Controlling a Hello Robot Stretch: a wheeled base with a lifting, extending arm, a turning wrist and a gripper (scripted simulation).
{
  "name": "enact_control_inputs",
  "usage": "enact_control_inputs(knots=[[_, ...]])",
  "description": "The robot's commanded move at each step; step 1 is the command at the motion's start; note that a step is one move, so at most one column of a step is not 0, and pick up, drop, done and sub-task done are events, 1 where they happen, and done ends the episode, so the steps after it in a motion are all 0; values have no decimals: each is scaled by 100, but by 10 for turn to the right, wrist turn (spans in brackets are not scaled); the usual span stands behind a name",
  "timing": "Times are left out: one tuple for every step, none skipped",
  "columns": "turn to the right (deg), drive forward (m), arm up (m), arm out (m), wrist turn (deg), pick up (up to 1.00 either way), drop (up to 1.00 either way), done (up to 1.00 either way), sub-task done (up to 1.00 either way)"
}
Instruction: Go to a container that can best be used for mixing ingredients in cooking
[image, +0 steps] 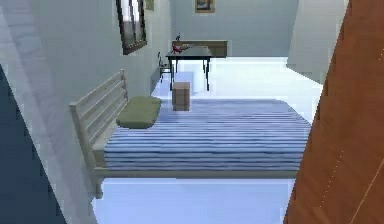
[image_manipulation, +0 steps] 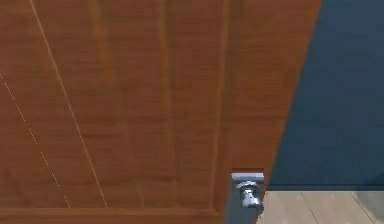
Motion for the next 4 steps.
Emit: enact_control_inputs(knots=[[0, 100, 0, 0, 0, 0, 0, 0, 0], [450, 0, 0, 0, 0, 0, 0, 0, 0], [210, 0, 0, 0, 0, 0, 0, 0, 0], [0, 5, 0, 0, 0, 0, 0, 0, 0]])
